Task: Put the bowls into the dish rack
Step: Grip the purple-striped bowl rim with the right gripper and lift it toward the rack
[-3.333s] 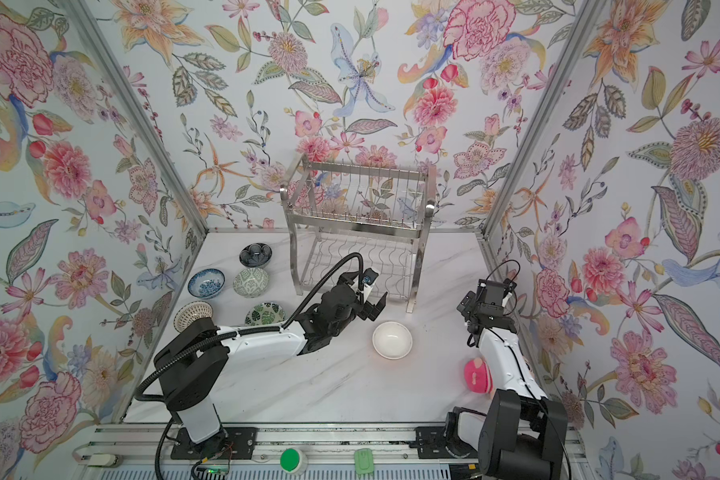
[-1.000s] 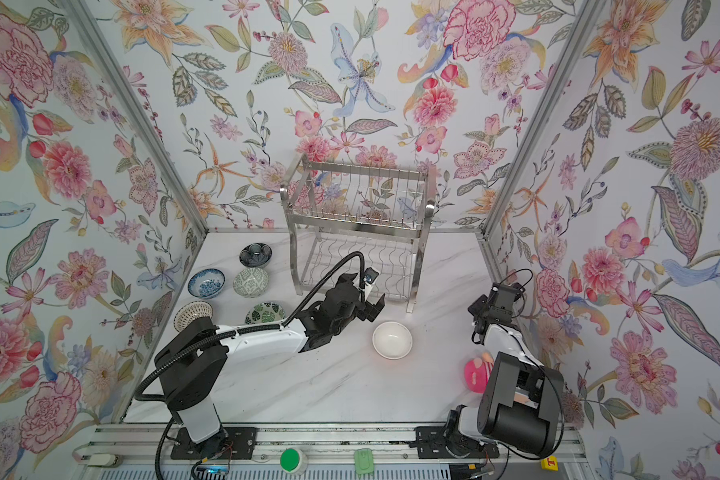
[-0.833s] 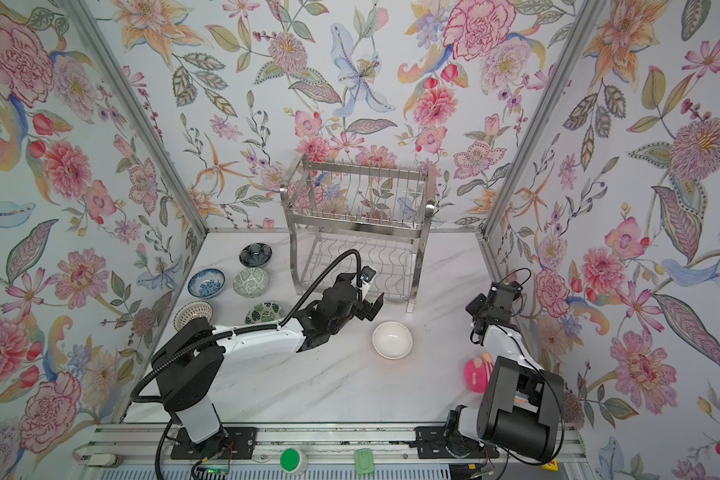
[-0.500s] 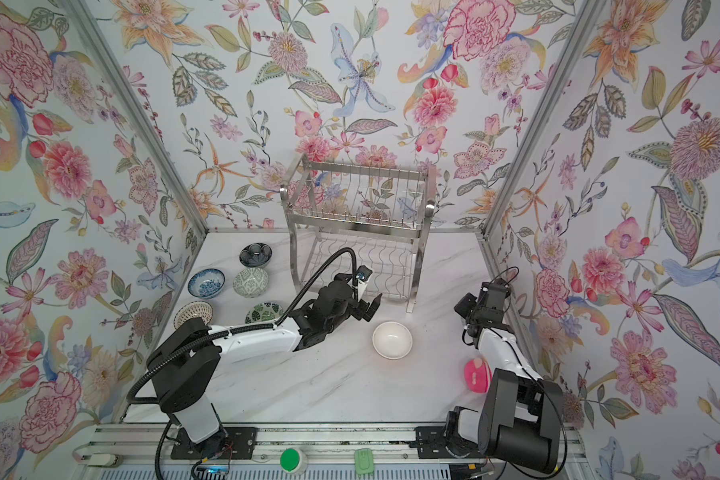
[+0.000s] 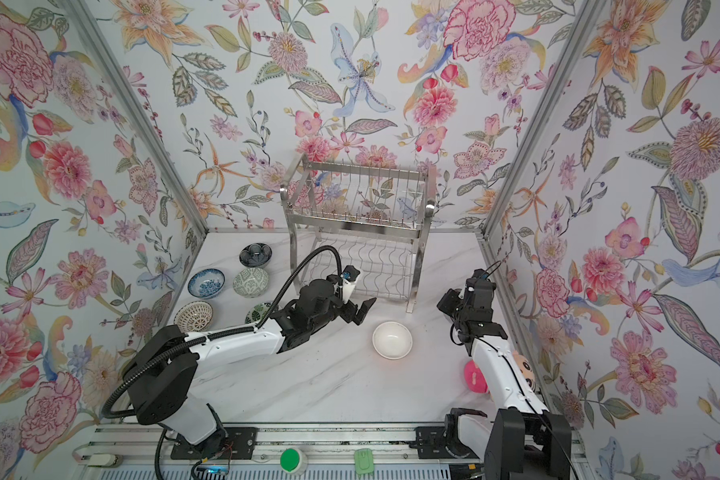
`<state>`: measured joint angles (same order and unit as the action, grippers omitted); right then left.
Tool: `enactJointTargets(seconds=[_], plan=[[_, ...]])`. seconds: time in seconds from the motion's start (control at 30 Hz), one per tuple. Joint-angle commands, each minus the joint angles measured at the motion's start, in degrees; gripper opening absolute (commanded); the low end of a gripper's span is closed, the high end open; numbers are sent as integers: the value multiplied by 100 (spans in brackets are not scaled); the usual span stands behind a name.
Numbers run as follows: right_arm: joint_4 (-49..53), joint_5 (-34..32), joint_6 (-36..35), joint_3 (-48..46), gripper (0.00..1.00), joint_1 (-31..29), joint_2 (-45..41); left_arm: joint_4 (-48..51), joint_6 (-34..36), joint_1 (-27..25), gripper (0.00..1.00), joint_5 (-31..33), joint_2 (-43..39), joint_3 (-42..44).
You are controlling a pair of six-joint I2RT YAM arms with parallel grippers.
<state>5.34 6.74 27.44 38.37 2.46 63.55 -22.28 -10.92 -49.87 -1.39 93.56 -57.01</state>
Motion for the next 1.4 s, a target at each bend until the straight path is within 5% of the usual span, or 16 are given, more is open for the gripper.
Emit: enactJointTargets(seconds=[0.0, 0.17, 0.77, 1.37], plan=[[164, 147, -194, 310, 0, -225, -351, -39, -77, 132, 99, -547, -215, 163], [497, 105, -157, 406, 0, -611, -767, -66, -194, 307, 99, -1058, -356, 352], [932, -651, 47, 1050, 0, -2452, -1221, -405, -923, 966, 99, -1407, -1347, 1122], [-3143, 28, 628, 399, 0, -3652, -83, -967, -1664, 1762, 99, -1800, -2014, 1979]])
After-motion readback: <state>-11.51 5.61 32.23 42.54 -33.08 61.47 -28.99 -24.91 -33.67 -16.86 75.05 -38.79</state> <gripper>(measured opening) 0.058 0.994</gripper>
